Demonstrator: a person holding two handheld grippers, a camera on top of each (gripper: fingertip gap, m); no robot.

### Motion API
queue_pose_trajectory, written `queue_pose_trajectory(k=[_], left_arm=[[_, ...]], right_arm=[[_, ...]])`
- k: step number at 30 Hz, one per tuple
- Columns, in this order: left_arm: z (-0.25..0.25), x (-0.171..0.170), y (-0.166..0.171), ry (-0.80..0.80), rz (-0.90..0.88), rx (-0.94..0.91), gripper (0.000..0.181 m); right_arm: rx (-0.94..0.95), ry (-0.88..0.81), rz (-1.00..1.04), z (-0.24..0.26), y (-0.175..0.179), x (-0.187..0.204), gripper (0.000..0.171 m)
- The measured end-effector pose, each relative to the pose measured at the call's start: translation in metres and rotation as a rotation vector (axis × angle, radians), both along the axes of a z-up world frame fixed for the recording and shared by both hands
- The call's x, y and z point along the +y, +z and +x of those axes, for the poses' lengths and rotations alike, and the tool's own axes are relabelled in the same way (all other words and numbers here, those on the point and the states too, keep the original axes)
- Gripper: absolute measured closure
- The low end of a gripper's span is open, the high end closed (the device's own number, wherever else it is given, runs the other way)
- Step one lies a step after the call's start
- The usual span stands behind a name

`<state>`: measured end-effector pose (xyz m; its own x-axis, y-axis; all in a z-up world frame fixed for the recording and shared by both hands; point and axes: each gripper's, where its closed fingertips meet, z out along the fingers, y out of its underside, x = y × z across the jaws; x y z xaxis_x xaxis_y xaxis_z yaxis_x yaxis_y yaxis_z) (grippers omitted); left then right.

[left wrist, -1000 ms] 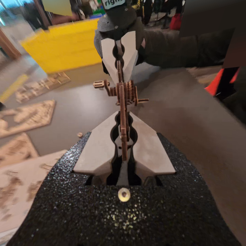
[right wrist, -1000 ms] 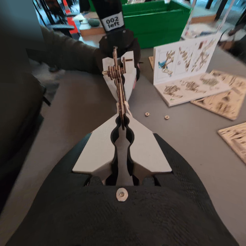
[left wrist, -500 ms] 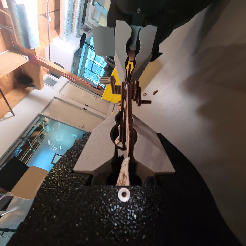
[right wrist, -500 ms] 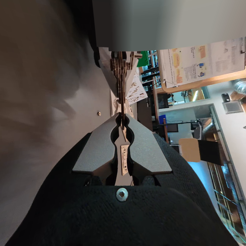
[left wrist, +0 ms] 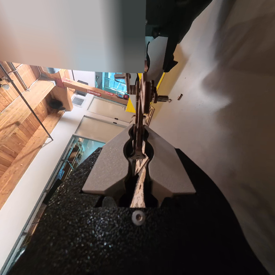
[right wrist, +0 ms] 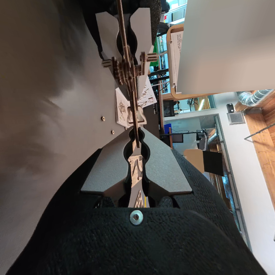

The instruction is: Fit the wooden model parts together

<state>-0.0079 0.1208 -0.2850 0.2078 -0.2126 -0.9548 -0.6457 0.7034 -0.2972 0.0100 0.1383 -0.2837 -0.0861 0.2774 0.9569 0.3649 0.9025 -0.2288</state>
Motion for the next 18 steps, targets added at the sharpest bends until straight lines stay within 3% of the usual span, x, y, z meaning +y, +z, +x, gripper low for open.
queue_pose_trajectory(k=[18], left_arm=[[-0.005, 0.007, 0.002, 0.045, -0.008, -0.021, 0.175]], right_arm=[[0.029, 0.064, 0.052, 0.0, 0.006, -0.014, 0.171]])
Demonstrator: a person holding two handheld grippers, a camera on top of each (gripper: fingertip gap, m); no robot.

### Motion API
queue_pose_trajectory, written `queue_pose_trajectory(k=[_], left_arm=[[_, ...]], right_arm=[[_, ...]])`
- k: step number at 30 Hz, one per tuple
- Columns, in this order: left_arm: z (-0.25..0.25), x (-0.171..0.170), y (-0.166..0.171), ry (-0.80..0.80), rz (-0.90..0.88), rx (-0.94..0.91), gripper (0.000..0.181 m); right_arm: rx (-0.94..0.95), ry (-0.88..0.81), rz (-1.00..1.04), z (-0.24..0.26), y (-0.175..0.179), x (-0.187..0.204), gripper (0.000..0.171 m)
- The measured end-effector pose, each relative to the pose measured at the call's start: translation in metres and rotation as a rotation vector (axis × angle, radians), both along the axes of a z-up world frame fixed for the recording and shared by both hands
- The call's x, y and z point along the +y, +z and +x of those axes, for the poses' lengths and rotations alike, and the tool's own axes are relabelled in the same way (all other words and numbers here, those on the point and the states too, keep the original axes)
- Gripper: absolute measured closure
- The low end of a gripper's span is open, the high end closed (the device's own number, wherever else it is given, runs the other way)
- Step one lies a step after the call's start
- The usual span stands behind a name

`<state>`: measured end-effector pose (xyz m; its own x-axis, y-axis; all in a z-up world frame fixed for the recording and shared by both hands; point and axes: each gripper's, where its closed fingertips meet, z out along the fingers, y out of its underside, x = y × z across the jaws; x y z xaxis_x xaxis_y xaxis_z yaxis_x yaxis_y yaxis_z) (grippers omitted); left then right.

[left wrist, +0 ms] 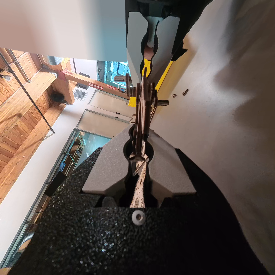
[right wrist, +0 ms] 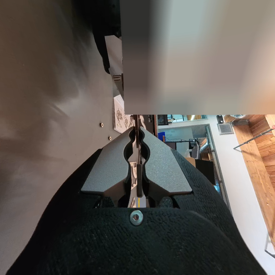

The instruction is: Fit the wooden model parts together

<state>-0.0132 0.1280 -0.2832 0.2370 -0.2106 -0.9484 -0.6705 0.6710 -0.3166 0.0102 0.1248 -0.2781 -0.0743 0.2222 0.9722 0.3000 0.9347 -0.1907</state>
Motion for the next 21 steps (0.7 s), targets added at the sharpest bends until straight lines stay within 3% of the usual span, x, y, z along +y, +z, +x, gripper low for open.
queue_pose_trajectory(k=[21], left_arm=[[0.0049, -0.0075, -0.0029, -0.051, 0.015, 0.024, 0.175]], right_arm=[[-0.021, -0.033, 0.023, -0.0025, -0.0054, 0.0064, 0.171]])
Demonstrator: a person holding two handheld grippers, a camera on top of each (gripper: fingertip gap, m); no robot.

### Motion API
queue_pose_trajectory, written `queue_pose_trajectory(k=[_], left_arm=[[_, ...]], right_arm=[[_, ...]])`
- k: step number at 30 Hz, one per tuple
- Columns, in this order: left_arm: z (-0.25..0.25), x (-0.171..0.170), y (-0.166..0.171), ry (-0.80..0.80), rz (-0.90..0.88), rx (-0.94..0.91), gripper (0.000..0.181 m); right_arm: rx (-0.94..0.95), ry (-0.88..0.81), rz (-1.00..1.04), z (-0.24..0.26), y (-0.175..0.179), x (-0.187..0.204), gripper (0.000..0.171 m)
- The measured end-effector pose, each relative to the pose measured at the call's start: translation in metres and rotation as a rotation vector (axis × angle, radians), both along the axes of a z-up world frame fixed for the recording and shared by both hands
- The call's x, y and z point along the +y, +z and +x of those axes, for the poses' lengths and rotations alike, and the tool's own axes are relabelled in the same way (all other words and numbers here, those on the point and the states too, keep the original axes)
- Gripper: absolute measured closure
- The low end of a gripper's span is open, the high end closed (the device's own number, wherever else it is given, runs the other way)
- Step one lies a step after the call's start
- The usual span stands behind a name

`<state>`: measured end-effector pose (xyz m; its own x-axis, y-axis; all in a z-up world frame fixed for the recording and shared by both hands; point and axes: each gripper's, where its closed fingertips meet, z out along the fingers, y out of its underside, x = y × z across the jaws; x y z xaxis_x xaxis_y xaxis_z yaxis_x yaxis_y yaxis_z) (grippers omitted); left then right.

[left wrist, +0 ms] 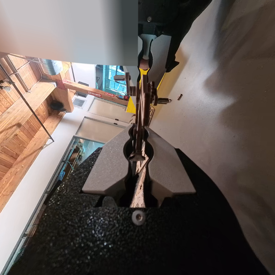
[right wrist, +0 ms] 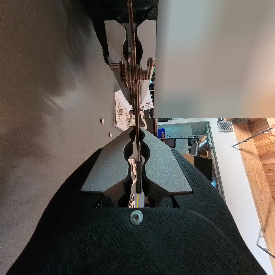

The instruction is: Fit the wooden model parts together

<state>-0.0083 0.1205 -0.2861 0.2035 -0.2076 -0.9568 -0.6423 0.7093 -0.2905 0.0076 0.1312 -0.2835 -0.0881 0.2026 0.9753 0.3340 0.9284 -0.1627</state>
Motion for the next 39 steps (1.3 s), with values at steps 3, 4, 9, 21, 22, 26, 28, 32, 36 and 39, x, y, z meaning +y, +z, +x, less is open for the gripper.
queue_pose_trajectory(k=[3, 4, 9, 21, 22, 26, 28, 32, 36, 39], left_arm=[[0.0, 0.001, 0.0, 0.003, 0.003, 0.001, 0.175], [0.0, 0.001, 0.0, 0.005, 0.007, 0.002, 0.175], [-0.009, 0.009, 0.004, 0.049, 0.004, -0.033, 0.175], [-0.033, 0.035, -0.001, 0.166, -0.092, -0.08, 0.175], [-0.033, 0.035, -0.002, 0.165, -0.096, -0.076, 0.175], [-0.03, 0.034, -0.005, 0.161, -0.104, -0.059, 0.175], [-0.028, 0.034, -0.006, 0.155, -0.104, -0.049, 0.175], [-0.022, 0.03, -0.01, 0.129, -0.126, -0.031, 0.175], [-0.015, 0.025, -0.015, 0.101, -0.142, -0.006, 0.175], [-0.009, 0.02, -0.017, 0.065, -0.152, 0.008, 0.175]], right_arm=[[0.0, -0.001, 0.004, 0.0, 0.0, 0.0, 0.171], [0.002, -0.001, 0.008, 0.0, 0.0, 0.0, 0.171], [0.036, 0.009, 0.044, 0.003, 0.008, -0.001, 0.171], [-0.288, -0.334, -0.077, 0.041, -0.051, 0.08, 0.171], [-0.344, -0.344, -0.139, 0.043, -0.062, 0.078, 0.17], [-0.345, -0.339, -0.337, 0.04, -0.066, 0.068, 0.132], [-0.279, -0.302, -0.413, 0.036, -0.052, 0.06, 0.108], [-0.082, -0.023, -0.319, 0.008, -0.012, 0.01, 0.114], [-0.067, 0.056, -0.16, -0.01, -0.008, -0.02, 0.121], [-0.036, 0.077, -0.107, -0.016, -0.004, -0.028, 0.131]])
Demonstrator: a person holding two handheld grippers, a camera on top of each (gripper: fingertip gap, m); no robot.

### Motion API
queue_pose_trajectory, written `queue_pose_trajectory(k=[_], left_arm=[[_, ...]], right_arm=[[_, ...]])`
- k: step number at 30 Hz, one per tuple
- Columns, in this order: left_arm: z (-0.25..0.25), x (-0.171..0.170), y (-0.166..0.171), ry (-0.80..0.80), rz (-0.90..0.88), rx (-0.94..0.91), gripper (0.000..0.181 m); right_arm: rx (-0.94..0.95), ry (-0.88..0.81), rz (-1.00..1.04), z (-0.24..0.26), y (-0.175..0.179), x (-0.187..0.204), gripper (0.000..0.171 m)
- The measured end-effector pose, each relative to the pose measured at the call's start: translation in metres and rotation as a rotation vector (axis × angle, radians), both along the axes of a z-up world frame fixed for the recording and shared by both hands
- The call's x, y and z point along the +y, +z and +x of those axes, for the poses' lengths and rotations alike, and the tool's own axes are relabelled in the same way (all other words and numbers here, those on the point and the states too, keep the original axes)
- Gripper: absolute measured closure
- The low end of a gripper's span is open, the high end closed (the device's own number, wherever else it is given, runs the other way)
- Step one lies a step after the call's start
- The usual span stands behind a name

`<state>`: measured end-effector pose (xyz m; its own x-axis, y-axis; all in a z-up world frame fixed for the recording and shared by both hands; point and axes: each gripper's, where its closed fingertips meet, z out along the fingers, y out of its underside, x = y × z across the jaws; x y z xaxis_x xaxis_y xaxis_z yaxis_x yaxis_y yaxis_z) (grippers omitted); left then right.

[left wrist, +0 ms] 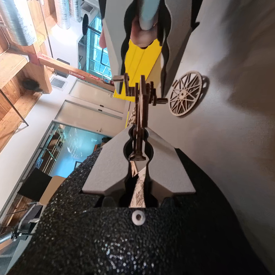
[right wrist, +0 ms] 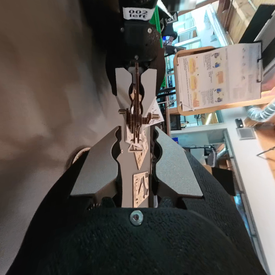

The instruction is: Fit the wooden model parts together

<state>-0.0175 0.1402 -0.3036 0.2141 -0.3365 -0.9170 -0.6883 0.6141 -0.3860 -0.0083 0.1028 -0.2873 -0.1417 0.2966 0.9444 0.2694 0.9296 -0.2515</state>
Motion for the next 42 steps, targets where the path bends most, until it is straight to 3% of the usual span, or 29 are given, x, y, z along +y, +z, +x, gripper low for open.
queue_pose_trajectory(k=[3, 9, 13, 18, 20, 25, 29, 34, 38, 40, 42], left_arm=[[0.007, -0.006, -0.004, -0.041, -0.013, 0.017, 0.175], [0.009, -0.011, -0.004, -0.08, -0.07, -0.018, 0.175], [0.01, -0.012, -0.006, -0.104, -0.17, -0.065, 0.175], [0.01, -0.012, -0.003, -0.133, -0.343, -0.182, 0.175], [0.01, -0.014, -0.004, -0.159, -0.414, -0.211, 0.175], [0.018, -0.024, -0.014, -0.224, -0.489, -0.184, 0.175], [0.02, -0.025, -0.015, -0.236, -0.499, -0.198, 0.175], [0.014, -0.011, -0.006, -0.143, -0.392, -0.236, 0.155], [-0.006, 0.016, 0.0, 0.045, -0.369, -0.306, 0.135], [-0.012, 0.021, 0.004, 0.074, -0.373, -0.348, 0.137], [-0.018, 0.025, 0.007, 0.099, -0.365, -0.371, 0.137]], right_arm=[[-0.007, 0.025, 0.04, -0.004, -0.004, -0.006, 0.142], [0.008, 0.031, 0.05, -0.005, -0.002, -0.009, 0.142], [0.018, 0.055, -0.108, -0.003, -0.002, -0.008, 0.142], [-0.044, 0.094, -0.385, 0.001, -0.007, -0.012, 0.12], [-0.034, 0.096, -0.453, 0.001, -0.004, -0.011, 0.123], [-0.02, 0.098, -0.464, -0.002, -0.006, -0.012, 0.157], [-0.012, 0.099, -0.528, -0.002, -0.004, -0.011, 0.159], [0.065, 0.066, -0.658, 0.002, 0.007, 0.006, 0.161], [0.201, -0.037, -0.836, 0.015, 0.024, 0.043, 0.164], [0.263, -0.093, -0.913, 0.026, 0.029, 0.065, 0.164], [0.288, -0.199, -0.829, 0.039, 0.028, 0.089, 0.164]])
